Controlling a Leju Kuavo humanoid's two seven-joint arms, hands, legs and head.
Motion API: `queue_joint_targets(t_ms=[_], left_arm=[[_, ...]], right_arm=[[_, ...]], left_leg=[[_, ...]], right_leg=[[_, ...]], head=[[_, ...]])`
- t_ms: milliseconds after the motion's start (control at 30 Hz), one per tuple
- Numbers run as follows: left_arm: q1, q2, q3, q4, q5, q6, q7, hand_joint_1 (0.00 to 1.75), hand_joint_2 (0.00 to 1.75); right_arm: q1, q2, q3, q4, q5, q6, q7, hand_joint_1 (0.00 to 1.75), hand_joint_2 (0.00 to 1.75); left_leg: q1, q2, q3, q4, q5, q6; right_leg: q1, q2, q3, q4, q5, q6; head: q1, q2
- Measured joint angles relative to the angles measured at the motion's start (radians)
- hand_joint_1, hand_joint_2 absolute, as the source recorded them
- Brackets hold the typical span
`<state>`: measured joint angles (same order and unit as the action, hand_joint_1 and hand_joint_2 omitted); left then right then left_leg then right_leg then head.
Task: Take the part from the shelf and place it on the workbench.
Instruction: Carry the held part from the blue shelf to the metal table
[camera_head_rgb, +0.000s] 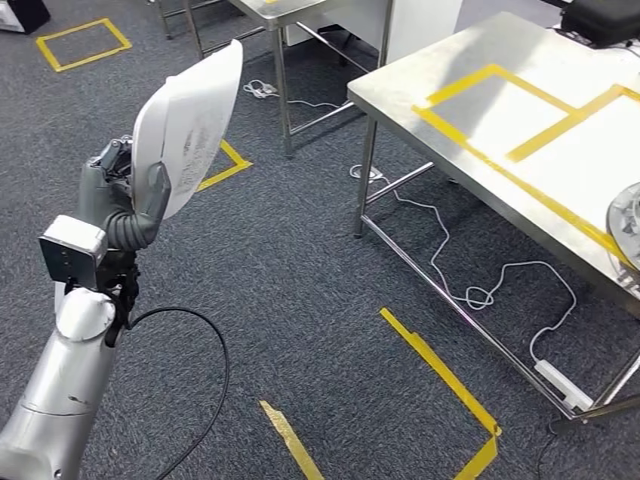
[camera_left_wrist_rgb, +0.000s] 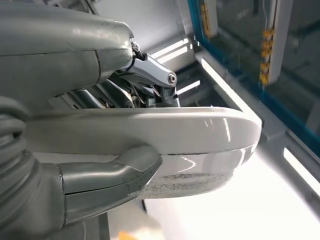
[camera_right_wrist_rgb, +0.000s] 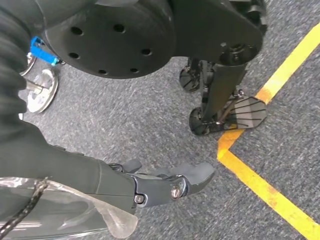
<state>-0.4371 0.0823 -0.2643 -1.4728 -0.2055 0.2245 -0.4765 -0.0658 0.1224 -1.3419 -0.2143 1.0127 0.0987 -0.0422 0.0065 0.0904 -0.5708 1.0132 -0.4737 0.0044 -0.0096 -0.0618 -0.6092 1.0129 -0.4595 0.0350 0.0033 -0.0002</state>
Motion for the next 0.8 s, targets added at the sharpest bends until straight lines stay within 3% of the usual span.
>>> queue_joint_targets(t_ms=[67,100,167,233,267,300,333,400,467,500,567,600,667,733,800], left_arm=[[-0.002,-0.001,-0.001,0.002,0.0,0.0,-0.001,1.75,1.75],[-0.002,-0.002,-0.001,0.003,0.001,0.0,-0.001,1.75,1.75],[-0.005,-0.002,-0.001,0.004,0.002,0.0,-0.002,1.75,1.75],[-0.004,0.001,-0.001,0.007,0.003,-0.001,-0.002,1.75,1.75],[-0.002,0.002,-0.001,0.009,0.004,-0.002,-0.002,1.75,1.75],[-0.001,0.003,-0.001,0.012,0.004,-0.003,-0.003,1.75,1.75],[-0.001,0.003,-0.001,0.015,0.005,-0.005,-0.003,1.75,1.75],[-0.005,0.004,-0.001,0.017,0.006,-0.009,-0.004,1.75,1.75],[-0.009,0.004,-0.001,0.017,0.007,-0.014,-0.005,1.75,1.75],[-0.011,0.004,-0.001,0.017,0.008,-0.016,-0.005,1.75,1.75],[-0.015,0.003,-0.001,0.017,0.008,-0.018,-0.006,1.75,1.75],[-0.016,0.002,-0.002,0.018,0.008,-0.018,-0.006,1.75,1.75],[-0.02,-0.001,-0.002,0.017,0.008,-0.018,-0.007,1.75,1.75],[-0.021,-0.001,-0.002,0.017,0.008,-0.019,-0.007,1.75,1.75],[-0.018,0.0,-0.002,0.017,0.008,-0.019,-0.006,1.75,1.75]], right_arm=[[0.001,0.0,0.0,0.0,0.001,0.0,0.0,0.0,1.75],[0.003,0.0,0.0,0.0,0.001,0.0,0.001,0.0,1.75],[0.003,0.0,0.0,0.0,0.002,0.0,0.002,0.0,1.75],[0.0,0.0,0.0,0.0,0.002,0.001,0.002,0.0,1.75],[-0.001,0.0,0.0,0.0,0.003,0.001,0.002,0.0,1.75],[-0.001,0.0,0.0,0.0,0.004,0.002,0.002,0.0,1.75],[0.0,0.0,0.0,0.0,0.005,0.002,0.001,0.0,1.75],[0.001,0.0,0.0,0.0,0.006,0.002,0.0,0.0,1.75],[0.0,0.001,0.0,0.0,0.008,0.003,-0.002,0.0,1.75],[-0.001,0.002,0.0,0.001,0.008,0.003,-0.002,0.0,1.75],[0.002,0.003,0.0,0.001,0.008,0.003,-0.002,0.0,1.75],[0.004,0.003,0.0,0.001,0.009,0.003,-0.003,0.0,1.75],[0.007,0.002,0.0,0.001,0.009,0.003,-0.003,0.0,1.75],[0.004,0.003,0.0,0.001,0.009,0.004,-0.003,0.0,1.75],[0.002,0.003,0.001,0.001,0.009,0.005,-0.003,0.0,1.75]], left_leg=[[-0.001,0.017,0.005,-0.001,-0.002,-0.01],[0.001,0.015,0.007,0.002,-0.008,-0.016],[0.006,-0.024,-0.011,0.053,-0.044,-0.025],[0.008,-0.07,-0.069,0.177,-0.105,-0.028],[0.008,-0.078,-0.1,0.239,-0.126,-0.028],[0.007,-0.082,-0.121,0.277,-0.13,-0.027],[0.007,-0.085,-0.127,0.278,-0.115,-0.025],[0.007,-0.103,-0.088,0.176,-0.04,-0.015],[0.008,-0.143,-0.037,0.056,0.009,-0.004],[0.008,-0.157,-0.024,0.025,0.016,-0.001],[0.005,-0.152,-0.018,0.008,0.011,0.002],[0.006,-0.14,-0.015,0.005,0.013,0.006],[0.01,-0.116,-0.009,-0.007,0.019,0.016],[0.011,-0.092,-0.007,-0.011,0.02,0.023],[0.009,-0.066,-0.007,-0.011,0.018,0.024]], right_leg=[[0.003,0.019,0.001,-0.002,0.0,-0.015],[0.002,0.03,0.002,-0.003,0.002,-0.021],[-0.002,0.05,0.006,-0.008,0.005,-0.034],[-0.002,0.072,0.008,-0.009,0.006,-0.041],[-0.001,0.084,0.008,-0.009,0.006,-0.043],[0.0,0.098,0.008,-0.008,0.006,-0.044],[0.001,0.112,0.009,-0.007,0.006,-0.044],[0.002,0.14,0.01,-0.005,0.005,-0.043],[0.001,0.165,0.007,-0.002,0.006,-0.037],[0.0,0.175,0.003,-0.001,0.007,-0.032],[-0.005,0.196,-0.005,-0.002,0.01,-0.018],[-0.006,0.196,-0.01,-0.001,0.01,-0.012],[-0.003,0.151,-0.033,0.035,-0.014,-0.004],[-0.002,0.088,-0.09,0.148,-0.072,0.002],[-0.005,0.069,-0.148,0.264,-0.113,0.01]], head=[[-0.002,0.0],[-0.002,0.0],[-0.006,0.0],[-0.009,0.0],[-0.01,0.0],[-0.01,0.0],[-0.01,0.0],[-0.01,0.0],[-0.009,0.0],[-0.009,0.0],[-0.01,0.0],[-0.01,0.0],[-0.004,0.0],[0.002,0.0],[0.002,0.0]])
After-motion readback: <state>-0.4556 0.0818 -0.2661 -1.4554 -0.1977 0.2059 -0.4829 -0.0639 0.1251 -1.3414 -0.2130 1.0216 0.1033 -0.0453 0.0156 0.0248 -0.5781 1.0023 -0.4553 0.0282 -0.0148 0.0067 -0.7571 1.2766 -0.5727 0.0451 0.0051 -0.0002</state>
